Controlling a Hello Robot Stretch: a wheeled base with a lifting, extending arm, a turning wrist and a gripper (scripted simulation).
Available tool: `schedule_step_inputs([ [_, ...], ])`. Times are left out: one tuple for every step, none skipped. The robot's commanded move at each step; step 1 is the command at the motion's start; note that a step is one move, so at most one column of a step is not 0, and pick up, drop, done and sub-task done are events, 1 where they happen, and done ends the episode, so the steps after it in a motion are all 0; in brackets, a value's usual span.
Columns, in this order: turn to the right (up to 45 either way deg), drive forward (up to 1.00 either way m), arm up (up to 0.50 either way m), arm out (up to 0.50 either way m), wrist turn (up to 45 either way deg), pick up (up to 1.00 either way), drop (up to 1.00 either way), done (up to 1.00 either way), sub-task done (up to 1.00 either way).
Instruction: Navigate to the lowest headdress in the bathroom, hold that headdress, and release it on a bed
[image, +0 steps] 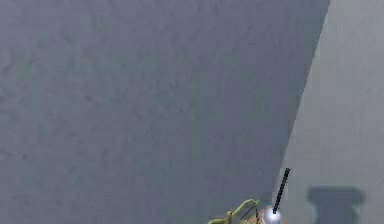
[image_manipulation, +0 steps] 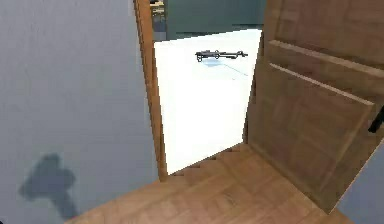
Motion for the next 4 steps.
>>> schedule_step_inputs([
  [45.0, 0.00, 0.00, 0.00, 0.0, 0.00, 0.00, 0.00, 0.00],
  [45.0, 0.00, 0.00, 0.00, 0.0, 0.00, 0.00, 0.00, 0.00],
  [15.0, 0.00, 0.00, 0.00, 0.0, 0.00, 0.00, 0.00, 0.00],
  [0.0, 1.00, 0.00, 0.00, 0.0, 0.00, 0.00, 0.00, 0.00],
])
